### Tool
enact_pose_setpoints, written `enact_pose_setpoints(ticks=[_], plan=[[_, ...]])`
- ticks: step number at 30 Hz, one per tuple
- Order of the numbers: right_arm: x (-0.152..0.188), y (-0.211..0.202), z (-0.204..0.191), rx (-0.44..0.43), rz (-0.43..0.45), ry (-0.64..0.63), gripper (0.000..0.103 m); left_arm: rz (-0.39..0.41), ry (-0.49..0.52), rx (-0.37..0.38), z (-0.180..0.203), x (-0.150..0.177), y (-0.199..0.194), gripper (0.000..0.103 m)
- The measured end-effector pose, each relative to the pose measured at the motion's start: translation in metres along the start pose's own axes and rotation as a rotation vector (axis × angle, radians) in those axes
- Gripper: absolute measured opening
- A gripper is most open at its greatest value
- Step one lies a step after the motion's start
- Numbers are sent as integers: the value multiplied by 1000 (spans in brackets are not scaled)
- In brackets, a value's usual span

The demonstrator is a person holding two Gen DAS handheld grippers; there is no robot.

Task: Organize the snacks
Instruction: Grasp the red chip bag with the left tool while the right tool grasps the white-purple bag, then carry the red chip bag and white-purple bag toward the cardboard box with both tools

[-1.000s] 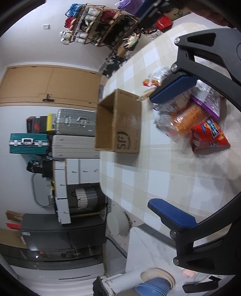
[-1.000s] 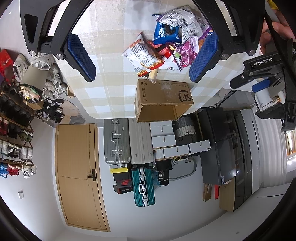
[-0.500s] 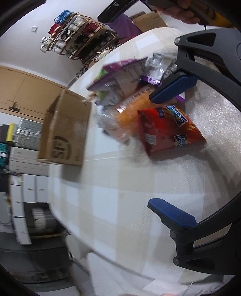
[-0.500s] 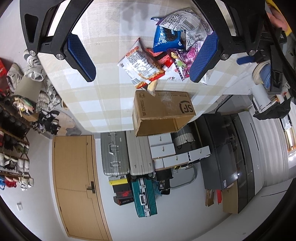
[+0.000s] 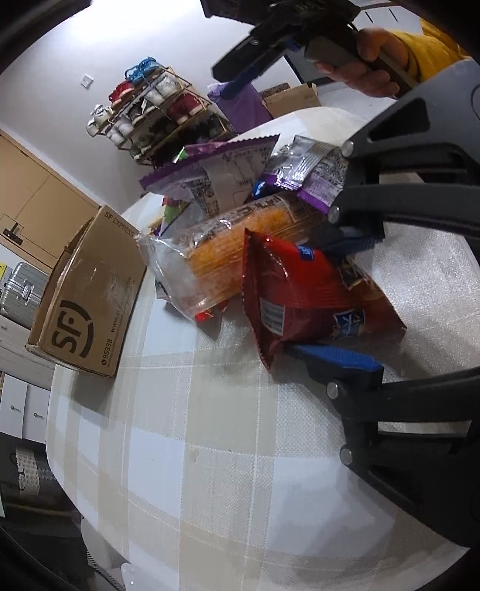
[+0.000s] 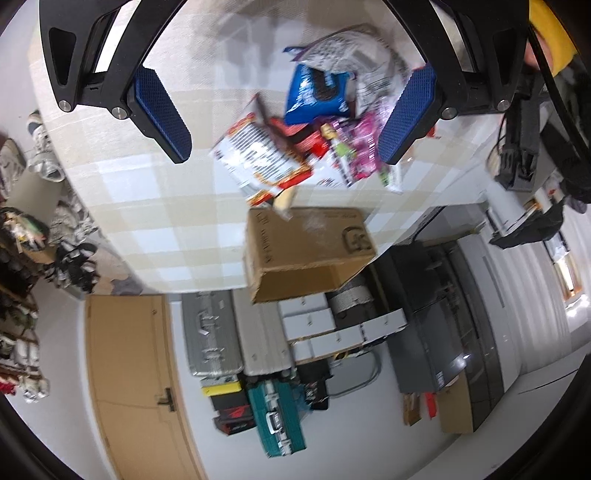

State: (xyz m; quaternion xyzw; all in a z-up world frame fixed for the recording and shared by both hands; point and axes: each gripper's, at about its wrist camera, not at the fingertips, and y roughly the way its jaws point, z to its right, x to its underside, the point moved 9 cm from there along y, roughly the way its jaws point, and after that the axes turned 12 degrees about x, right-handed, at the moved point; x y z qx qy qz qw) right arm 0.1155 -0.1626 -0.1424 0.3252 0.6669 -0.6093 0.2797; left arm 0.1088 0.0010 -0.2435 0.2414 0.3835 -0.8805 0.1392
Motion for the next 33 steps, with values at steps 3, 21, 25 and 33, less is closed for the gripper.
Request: enact_pose_setpoints(ticks=[3, 21, 25, 33], plan=[[6, -3, -12, -78, -17, -16, 103, 6, 3, 5, 2, 3, -10, 37], [78, 18, -92, -164, -135, -390, 75, 71, -18, 12, -12, 5, -55, 37], [86, 26, -97, -123, -123, -448, 70, 82, -18, 11, -12, 6, -62, 37], [85, 27, -101, -112, -80, -501, 47, 92, -1, -9, -9, 5, -68, 37]])
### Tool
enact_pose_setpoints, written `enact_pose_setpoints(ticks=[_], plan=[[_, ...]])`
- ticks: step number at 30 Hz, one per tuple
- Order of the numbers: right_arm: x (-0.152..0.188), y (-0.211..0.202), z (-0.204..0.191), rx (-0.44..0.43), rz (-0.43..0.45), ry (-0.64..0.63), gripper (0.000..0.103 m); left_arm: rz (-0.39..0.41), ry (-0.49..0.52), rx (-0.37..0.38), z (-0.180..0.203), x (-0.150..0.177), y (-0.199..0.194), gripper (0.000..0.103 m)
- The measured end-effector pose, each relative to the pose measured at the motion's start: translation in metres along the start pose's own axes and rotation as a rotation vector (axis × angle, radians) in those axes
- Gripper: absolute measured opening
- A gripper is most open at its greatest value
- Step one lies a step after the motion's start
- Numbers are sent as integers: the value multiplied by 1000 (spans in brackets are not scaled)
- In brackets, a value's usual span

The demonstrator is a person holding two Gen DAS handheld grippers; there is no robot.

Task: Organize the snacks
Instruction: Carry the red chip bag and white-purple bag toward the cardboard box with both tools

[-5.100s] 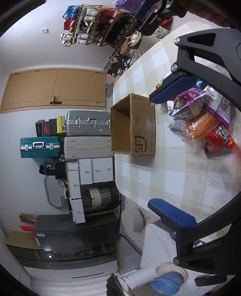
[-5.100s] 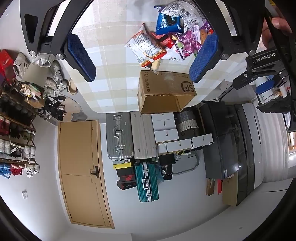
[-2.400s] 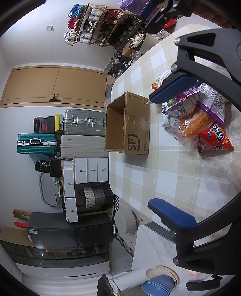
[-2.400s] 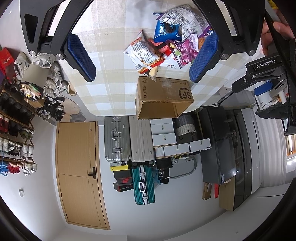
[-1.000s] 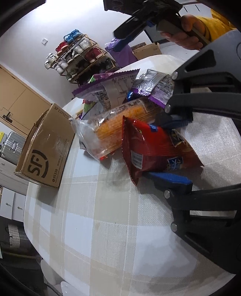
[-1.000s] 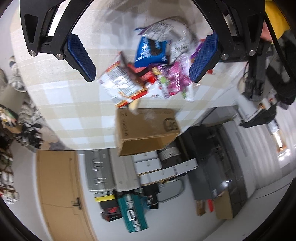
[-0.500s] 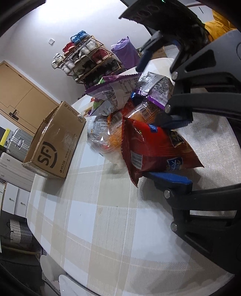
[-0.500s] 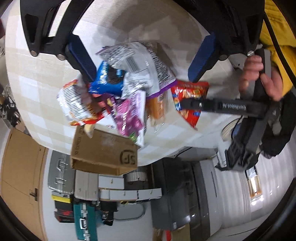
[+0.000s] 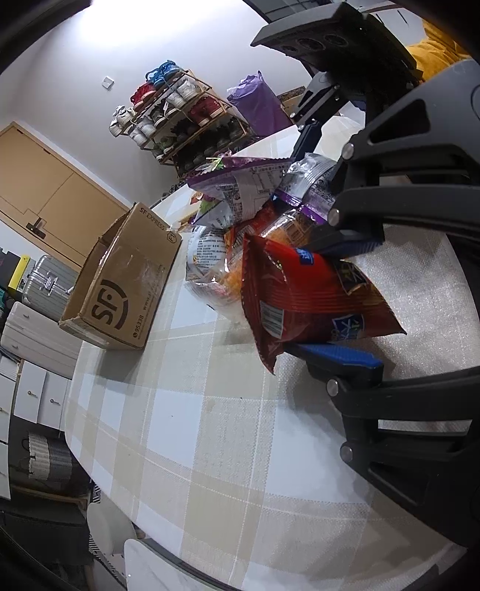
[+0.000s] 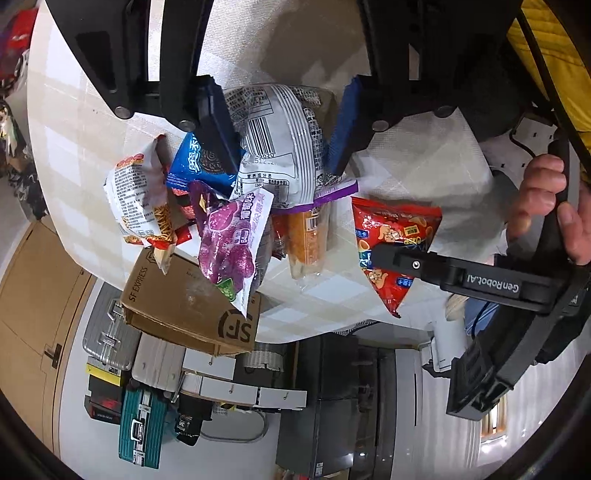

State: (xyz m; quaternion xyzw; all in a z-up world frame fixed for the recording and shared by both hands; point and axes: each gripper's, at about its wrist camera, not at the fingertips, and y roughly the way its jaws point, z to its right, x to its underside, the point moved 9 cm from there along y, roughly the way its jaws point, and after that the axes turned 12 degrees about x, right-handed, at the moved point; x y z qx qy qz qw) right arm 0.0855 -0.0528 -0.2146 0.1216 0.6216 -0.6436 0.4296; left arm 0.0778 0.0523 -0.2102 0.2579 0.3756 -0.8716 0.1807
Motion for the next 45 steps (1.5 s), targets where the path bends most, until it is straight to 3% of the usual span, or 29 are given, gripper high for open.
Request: enact_pose_setpoints(ticks=[14, 38, 45], plan=[[2, -26, -4, -56, 46, 29, 42, 3, 22, -17, 4, -2, -6, 37], [3, -50, 53, -215, 79, 381, 42, -3, 15, -41, 2, 0, -4, 37], [7, -53, 75, -222, 92, 474, 42, 16, 13, -57, 1, -6, -13, 37]])
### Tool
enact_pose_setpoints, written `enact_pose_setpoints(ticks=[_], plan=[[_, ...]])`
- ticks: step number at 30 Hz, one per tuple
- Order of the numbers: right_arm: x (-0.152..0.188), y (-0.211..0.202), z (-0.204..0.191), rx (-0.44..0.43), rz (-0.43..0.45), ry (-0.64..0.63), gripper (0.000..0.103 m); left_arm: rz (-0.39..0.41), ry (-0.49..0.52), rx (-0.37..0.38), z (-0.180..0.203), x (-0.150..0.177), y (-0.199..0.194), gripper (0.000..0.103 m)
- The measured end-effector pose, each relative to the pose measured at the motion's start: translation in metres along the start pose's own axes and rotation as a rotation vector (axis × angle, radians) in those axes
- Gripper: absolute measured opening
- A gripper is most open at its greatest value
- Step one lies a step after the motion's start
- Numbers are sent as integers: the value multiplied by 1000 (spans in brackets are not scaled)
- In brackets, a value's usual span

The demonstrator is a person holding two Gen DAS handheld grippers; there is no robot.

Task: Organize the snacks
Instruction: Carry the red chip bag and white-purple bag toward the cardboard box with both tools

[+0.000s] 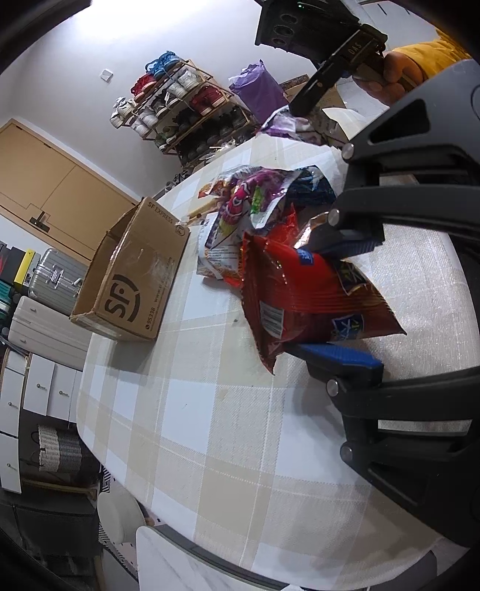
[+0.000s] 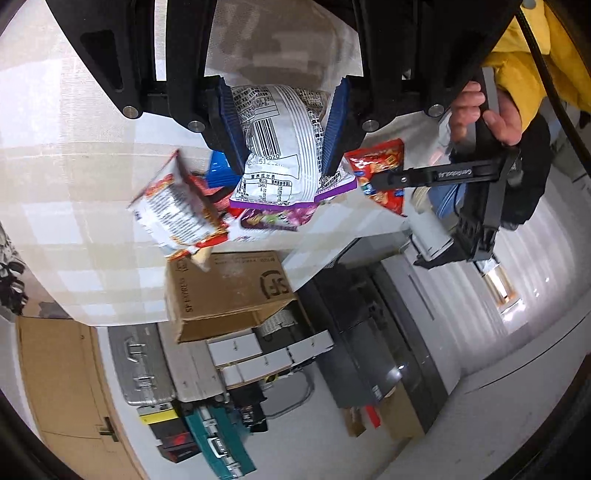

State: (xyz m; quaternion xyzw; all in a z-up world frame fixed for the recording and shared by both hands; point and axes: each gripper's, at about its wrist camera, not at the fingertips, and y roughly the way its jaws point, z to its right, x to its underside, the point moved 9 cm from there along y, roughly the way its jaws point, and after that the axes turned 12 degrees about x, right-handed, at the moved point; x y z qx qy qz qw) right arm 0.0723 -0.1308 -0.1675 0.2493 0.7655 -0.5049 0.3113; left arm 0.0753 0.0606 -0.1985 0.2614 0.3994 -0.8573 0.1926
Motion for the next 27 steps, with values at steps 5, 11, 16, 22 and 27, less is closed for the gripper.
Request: enact_pose_setpoints(ticks=[5, 11, 16, 22, 27], plan=[[-6, -5, 12, 1, 20, 52, 42, 23, 4, -38, -1, -6, -8, 37], [-13, -16, 25, 17, 52, 103, 42, 46, 31, -75, 2, -16, -16, 37], [-23, -30, 17, 6, 86, 87, 42, 63, 49, -112, 2, -28, -24, 37], [-41, -39, 13, -12, 120, 100, 42, 71, 67, -120, 6, -42, -28, 37], [-49, -33, 16, -48, 110, 132, 42, 62, 79, -102, 10, -54, -26, 37]])
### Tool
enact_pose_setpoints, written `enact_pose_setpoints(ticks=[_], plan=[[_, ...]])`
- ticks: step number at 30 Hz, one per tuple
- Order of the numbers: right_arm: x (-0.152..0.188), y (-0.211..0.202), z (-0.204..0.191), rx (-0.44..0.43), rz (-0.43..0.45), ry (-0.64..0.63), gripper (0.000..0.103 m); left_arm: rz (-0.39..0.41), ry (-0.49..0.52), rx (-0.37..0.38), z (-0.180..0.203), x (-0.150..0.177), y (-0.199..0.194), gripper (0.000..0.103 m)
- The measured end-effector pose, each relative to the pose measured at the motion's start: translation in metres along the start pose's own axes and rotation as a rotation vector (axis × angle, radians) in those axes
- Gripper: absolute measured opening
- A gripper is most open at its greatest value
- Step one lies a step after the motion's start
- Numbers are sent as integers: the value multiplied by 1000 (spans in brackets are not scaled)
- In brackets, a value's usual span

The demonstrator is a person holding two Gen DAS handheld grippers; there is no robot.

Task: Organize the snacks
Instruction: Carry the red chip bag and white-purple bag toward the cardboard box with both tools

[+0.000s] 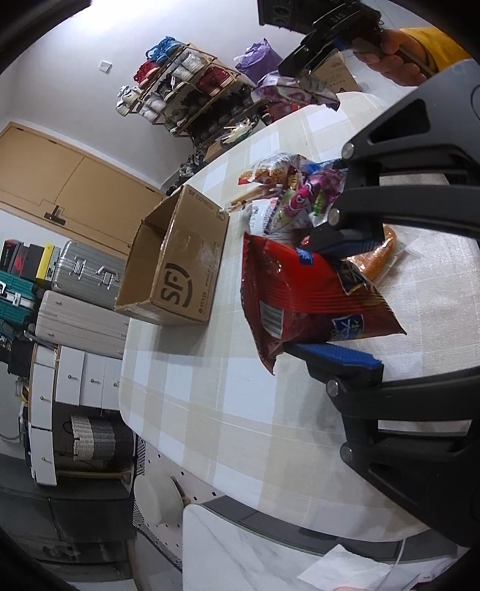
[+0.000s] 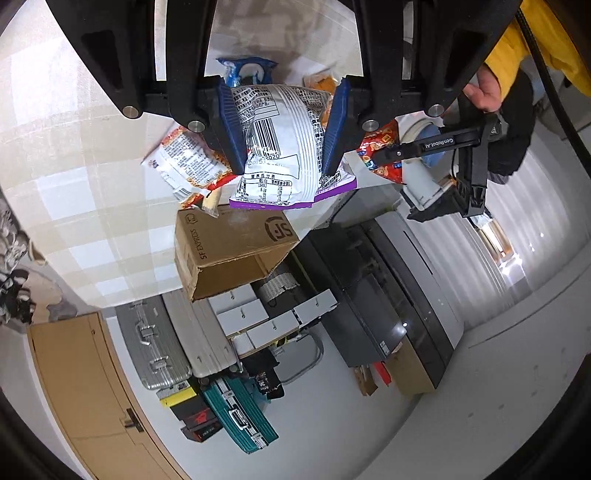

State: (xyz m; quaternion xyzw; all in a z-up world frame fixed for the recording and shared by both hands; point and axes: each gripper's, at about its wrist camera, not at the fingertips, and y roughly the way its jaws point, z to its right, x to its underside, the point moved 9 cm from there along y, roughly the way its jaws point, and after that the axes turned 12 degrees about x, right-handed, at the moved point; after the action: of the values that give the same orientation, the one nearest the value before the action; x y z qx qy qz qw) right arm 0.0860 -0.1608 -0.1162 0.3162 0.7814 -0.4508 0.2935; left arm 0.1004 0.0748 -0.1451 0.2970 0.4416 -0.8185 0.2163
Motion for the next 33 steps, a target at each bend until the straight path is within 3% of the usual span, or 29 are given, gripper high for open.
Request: enact_pose_setpoints(ticks=[8, 11, 18, 24, 27, 33], plan=[[-44, 7, -3, -56, 38, 22, 42, 16, 76, 15, 19, -44, 0, 37], [-69, 13, -5, -92, 45, 28, 42, 19, 150, -53, 29, -66, 5, 37], [-124, 36, -7, -80, 48, -6, 42, 34, 220, -21, 57, -112, 21, 37], [-165, 62, -21, -76, 49, -44, 42, 45, 211, 22, 75, -157, 43, 37], [-184, 78, -28, -74, 47, -55, 42, 37, 205, 9, 77, -179, 60, 37], [-204, 116, -32, 10, 24, -92, 42, -13, 169, 3, 71, -214, 103, 37]])
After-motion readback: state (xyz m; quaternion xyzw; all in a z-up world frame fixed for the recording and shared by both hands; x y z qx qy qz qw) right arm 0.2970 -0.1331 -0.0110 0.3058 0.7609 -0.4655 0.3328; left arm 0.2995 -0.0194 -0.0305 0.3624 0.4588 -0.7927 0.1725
